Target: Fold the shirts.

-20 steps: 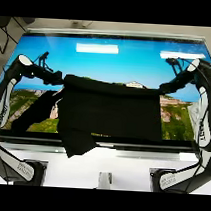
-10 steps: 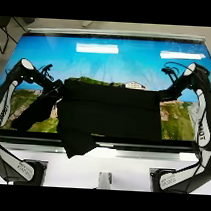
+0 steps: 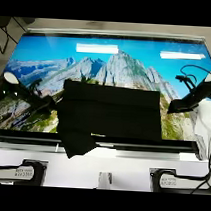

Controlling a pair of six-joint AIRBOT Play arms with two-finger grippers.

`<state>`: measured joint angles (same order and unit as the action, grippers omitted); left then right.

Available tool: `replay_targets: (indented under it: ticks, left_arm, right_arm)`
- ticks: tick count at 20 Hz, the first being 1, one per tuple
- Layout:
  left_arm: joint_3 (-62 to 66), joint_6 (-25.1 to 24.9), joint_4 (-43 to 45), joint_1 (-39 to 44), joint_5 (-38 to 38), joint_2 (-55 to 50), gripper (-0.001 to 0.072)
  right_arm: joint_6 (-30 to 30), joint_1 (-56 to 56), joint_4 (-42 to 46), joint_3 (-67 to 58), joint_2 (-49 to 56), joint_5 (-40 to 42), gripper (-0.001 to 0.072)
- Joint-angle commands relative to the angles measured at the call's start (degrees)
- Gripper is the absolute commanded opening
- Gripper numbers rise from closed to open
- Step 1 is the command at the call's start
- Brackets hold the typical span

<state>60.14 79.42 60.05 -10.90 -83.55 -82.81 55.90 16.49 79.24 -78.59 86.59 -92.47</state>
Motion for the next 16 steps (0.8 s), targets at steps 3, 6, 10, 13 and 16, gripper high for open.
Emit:
replay_targets:
  ticks: [3, 6, 10, 13, 16]
  left_arm:
    - [-25.3, -4.5, -1.1, -0.7, 8.7, 11.6, 0.0536]
    - [-27.9, -5.9, -5.9, 0.2, 11.7, 11.6, 0.0536]
    - [-29.0, -5.7, -6.8, 4.0, 14.0, 11.1, 0.0536]
    - [-29.1, -4.8, -7.2, 5.1, 15.9, 10.7, 0.0485]
    - [-29.0, -4.8, -7.2, 5.2, 16.0, 10.7, 0.0134]
  right_arm:
    - [-1.7, 1.0, -0.2, 11.8, -7.5, 2.4, 0.0495]
    - [-1.7, 1.0, 0.4, 13.3, -8.8, 2.8, 0.0495]
    - [-1.2, 1.0, 2.5, 15.1, -8.9, 2.6, 0.0537]
    - [-0.6, 1.1, 5.9, 18.8, -8.9, 2.8, 0.0554]
    - [-0.3, 1.1, 3.6, 23.3, -8.9, 5.1, 0.0611]
